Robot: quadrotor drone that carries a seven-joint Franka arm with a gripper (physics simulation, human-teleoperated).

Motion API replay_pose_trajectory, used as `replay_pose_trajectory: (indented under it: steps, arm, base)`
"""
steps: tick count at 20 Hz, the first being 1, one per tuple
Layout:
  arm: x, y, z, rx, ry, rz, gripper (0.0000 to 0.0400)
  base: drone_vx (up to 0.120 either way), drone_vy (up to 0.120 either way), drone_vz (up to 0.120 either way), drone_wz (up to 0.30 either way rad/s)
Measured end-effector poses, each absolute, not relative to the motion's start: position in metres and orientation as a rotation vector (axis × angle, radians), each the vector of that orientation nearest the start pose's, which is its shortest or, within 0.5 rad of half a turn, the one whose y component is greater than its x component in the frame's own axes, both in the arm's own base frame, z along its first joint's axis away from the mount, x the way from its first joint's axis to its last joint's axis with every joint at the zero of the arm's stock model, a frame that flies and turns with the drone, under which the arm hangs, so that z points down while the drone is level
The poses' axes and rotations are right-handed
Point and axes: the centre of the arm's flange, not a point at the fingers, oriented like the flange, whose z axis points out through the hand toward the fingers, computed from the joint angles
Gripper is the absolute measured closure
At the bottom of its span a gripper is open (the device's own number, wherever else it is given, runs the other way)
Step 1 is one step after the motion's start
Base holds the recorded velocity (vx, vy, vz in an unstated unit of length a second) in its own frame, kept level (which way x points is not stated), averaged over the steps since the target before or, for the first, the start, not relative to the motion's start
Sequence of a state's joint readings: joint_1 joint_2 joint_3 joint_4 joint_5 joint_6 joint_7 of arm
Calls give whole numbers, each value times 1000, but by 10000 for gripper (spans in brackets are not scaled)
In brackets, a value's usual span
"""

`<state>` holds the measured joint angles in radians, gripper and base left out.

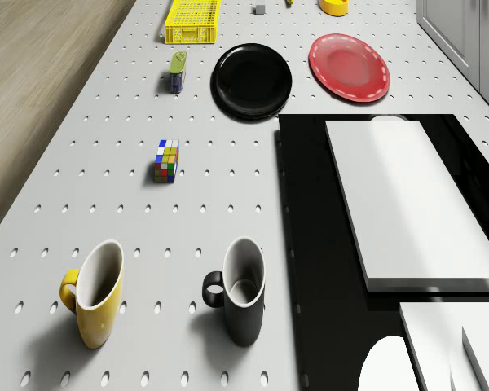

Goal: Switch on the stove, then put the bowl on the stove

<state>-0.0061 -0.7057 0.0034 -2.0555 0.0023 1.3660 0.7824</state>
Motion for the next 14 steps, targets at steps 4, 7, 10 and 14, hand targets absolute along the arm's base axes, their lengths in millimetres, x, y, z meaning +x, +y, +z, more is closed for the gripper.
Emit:
replay_pose_trajectory:
  steps: [4, 7, 10, 14]
  arm:
    - [304, 0, 689, -2896, 1199, -28, 0]
    - [304, 0, 690, -2895, 1199, -32, 0]
    - [304, 0, 691, -2894, 1199, -35, 0]
    - [304, 0, 691, -2893, 1198, -40, 0]
  base:
    - [0, 0, 0, 0]
    - [0, 0, 0, 0]
    - [0, 0, 0, 0]
    - [0, 0, 0, 0]
